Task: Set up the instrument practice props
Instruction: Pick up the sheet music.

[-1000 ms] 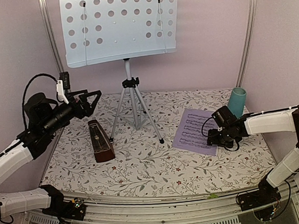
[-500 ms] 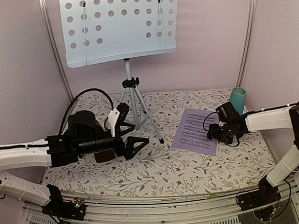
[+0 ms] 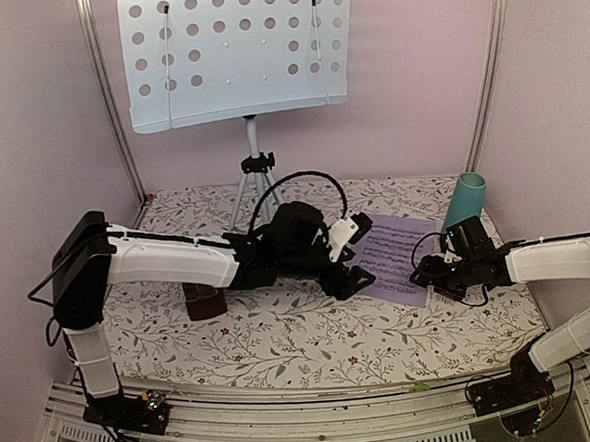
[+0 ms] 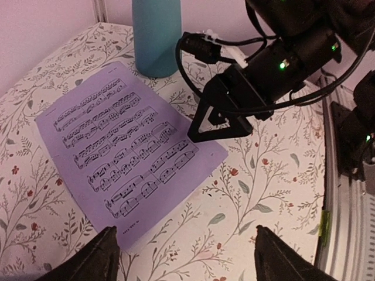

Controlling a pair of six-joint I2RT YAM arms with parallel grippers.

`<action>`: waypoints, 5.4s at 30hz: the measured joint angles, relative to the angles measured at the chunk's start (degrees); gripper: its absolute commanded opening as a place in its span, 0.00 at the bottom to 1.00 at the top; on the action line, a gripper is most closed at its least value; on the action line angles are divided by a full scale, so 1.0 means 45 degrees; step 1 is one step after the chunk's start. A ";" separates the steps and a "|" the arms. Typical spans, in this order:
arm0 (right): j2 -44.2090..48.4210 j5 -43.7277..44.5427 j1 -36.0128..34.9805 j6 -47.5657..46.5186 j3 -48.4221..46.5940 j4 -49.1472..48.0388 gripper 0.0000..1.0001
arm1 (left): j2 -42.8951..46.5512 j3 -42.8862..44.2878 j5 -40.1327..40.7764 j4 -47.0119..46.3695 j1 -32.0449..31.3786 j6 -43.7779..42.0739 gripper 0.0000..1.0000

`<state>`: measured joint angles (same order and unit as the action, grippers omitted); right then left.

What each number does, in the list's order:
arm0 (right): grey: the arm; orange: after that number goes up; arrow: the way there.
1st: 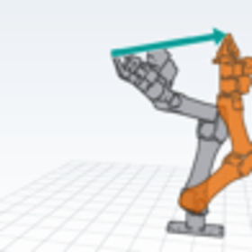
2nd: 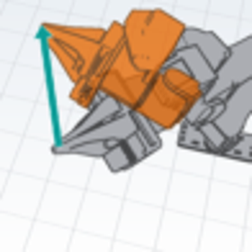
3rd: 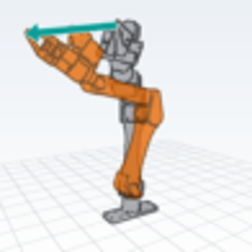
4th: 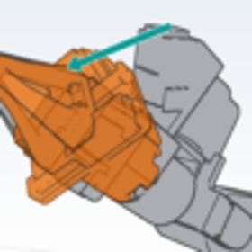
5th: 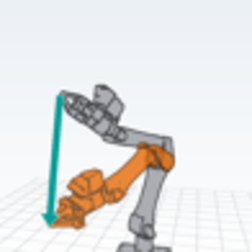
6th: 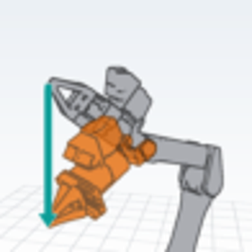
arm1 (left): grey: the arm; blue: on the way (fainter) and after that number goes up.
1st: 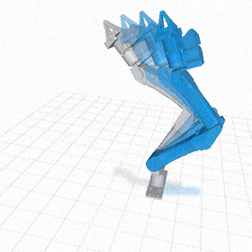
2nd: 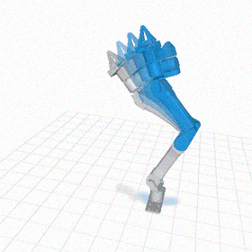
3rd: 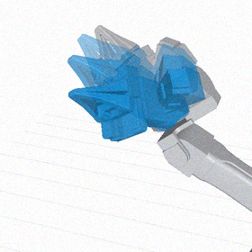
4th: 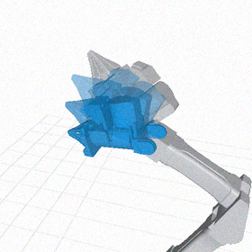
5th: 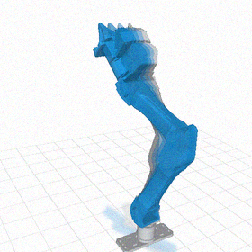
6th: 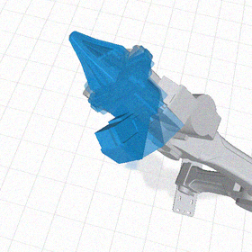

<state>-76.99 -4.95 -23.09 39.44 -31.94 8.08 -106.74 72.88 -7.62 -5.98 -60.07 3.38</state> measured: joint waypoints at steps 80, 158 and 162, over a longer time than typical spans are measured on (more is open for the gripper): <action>-0.3196 -0.3920 0.2880 0.1146 0.0330 -0.5430 0.42 | -0.6300 0.5178 -0.1923 0.3162 0.0947 -0.0461 0.24; 0.1943 -0.1078 0.0379 -0.4260 -0.3245 0.0136 0.00 | -0.0345 0.2890 -0.1554 0.1243 0.2001 0.2919 0.70; 0.3011 -0.0306 -0.0685 -0.4838 -0.3701 0.1617 0.00 | 0.0529 0.1205 -0.1617 -0.0165 0.2210 0.4308 0.70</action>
<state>-63.44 -6.33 -26.17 17.67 -48.60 15.35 -104.36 78.30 -14.90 -6.72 -50.13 22.76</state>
